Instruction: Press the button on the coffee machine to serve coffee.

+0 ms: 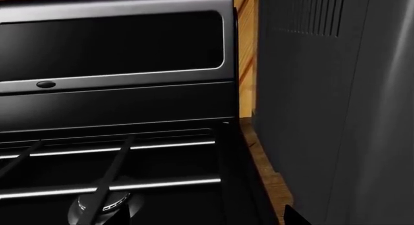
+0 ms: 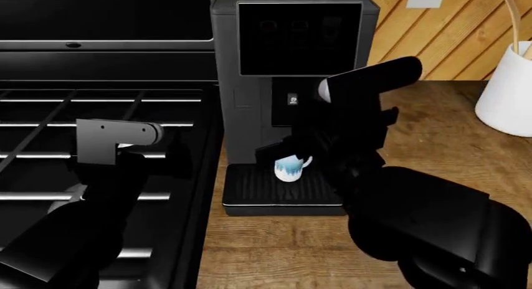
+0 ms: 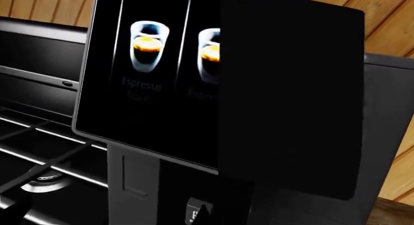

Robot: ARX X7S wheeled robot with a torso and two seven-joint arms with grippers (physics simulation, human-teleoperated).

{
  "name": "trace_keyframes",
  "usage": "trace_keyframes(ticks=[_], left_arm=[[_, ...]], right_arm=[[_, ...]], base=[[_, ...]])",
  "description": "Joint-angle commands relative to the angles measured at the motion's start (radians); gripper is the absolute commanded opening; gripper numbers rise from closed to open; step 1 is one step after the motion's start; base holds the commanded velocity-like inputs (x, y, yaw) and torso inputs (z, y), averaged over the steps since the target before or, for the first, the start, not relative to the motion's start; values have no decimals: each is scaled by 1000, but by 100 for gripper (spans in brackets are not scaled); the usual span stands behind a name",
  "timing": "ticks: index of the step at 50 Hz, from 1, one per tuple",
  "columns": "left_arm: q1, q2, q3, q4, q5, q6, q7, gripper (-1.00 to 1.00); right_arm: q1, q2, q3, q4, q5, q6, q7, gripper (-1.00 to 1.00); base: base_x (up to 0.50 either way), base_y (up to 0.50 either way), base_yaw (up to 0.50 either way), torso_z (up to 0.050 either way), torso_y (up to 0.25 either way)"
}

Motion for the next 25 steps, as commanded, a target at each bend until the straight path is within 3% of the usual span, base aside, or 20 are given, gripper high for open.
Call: trace_keyframes(ticks=[1,25], left_arm=[[1,3,7,-5,2,6,-4,100],[5,1,14,-18,2,19,-4,100]], right_arm=[[-2,5,-19,37,-27,-37,-27,-100],[-9,8,-42,51,-23,-59,-43,-100]], base=[[0,0,0,0,0],[1,0,0,0,0]])
